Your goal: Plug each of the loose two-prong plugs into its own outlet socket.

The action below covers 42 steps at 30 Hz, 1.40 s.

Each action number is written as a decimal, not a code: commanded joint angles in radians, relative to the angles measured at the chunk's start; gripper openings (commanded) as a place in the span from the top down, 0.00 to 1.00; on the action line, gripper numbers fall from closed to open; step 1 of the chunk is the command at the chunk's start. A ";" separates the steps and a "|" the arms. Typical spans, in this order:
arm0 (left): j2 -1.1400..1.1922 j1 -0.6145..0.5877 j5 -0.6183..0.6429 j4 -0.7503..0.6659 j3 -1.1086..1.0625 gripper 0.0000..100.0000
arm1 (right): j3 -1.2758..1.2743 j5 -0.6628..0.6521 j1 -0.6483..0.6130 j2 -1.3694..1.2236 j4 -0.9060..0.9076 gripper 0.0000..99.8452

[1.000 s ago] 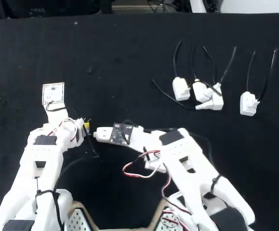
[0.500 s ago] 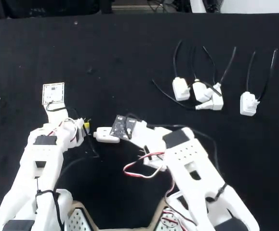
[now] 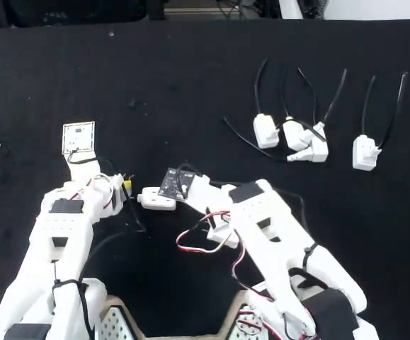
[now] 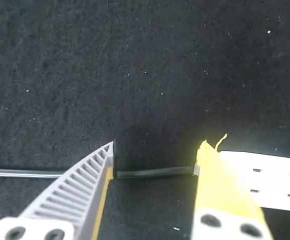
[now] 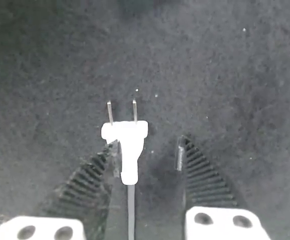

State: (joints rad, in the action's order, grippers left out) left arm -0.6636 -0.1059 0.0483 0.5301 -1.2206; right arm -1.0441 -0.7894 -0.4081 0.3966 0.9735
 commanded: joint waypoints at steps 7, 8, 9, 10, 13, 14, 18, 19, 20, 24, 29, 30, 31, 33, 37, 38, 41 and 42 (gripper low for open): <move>-0.025 -0.007 0.009 -0.014 0.008 0.74 | -0.022 0.003 -0.120 -0.001 -0.003 0.84; -0.025 -0.007 0.009 -0.014 0.008 0.74 | -0.022 0.014 -0.120 -0.001 -0.003 0.84; -0.025 -0.007 0.009 -0.014 0.008 0.74 | -0.022 0.018 -0.118 -0.001 0.002 0.84; -0.025 -0.007 0.009 -0.014 0.008 0.74 | -0.022 0.025 -0.115 -0.001 0.003 0.85; -0.025 -0.007 0.009 -0.014 0.008 0.74 | -0.022 0.040 -0.114 0.001 0.003 0.95; -0.025 -0.007 0.009 -0.014 0.008 0.74 | -0.021 0.057 -0.114 0.001 0.003 0.99; -0.025 -0.007 0.009 -0.014 0.008 0.74 | -0.022 0.130 -0.100 0.001 0.006 0.99; -0.025 -0.007 0.009 -0.014 0.008 0.74 | -0.022 0.146 -0.089 0.001 0.006 0.99; -0.025 -0.007 0.009 -0.014 0.008 0.74 | -0.022 0.160 -0.075 0.001 0.006 0.99; -0.025 -0.007 0.009 -0.014 0.008 0.74 | -0.016 0.195 -0.021 0.001 0.005 0.99; -0.025 -0.007 0.009 -0.014 0.010 0.74 | -0.028 0.201 0.000 0.012 0.009 0.98; -0.025 -0.007 0.009 -0.014 0.010 0.74 | -0.036 0.195 0.002 0.025 0.018 0.97; -0.025 -0.007 0.009 -0.014 0.010 0.74 | -0.047 0.193 -0.003 0.044 0.028 0.95; -0.025 -0.007 0.009 -0.014 0.010 0.74 | -0.076 0.187 -0.006 0.094 0.037 0.89; -0.025 -0.007 0.009 -0.014 0.010 0.74 | -0.151 0.127 0.003 0.222 0.040 0.89; -0.025 -0.007 0.009 -0.014 0.010 0.74 | -0.171 0.124 0.002 0.252 0.040 0.92; -0.025 -0.007 0.009 -0.014 0.010 0.74 | -0.205 0.124 0.002 0.335 0.035 0.99; -0.025 -0.007 0.009 -0.014 0.010 0.74 | -0.206 0.124 0.002 0.360 0.038 0.98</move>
State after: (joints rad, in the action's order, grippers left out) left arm -0.6636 -0.1059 0.0483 0.5301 -1.2206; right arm -1.2390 -0.6529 -0.4235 0.6421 1.0073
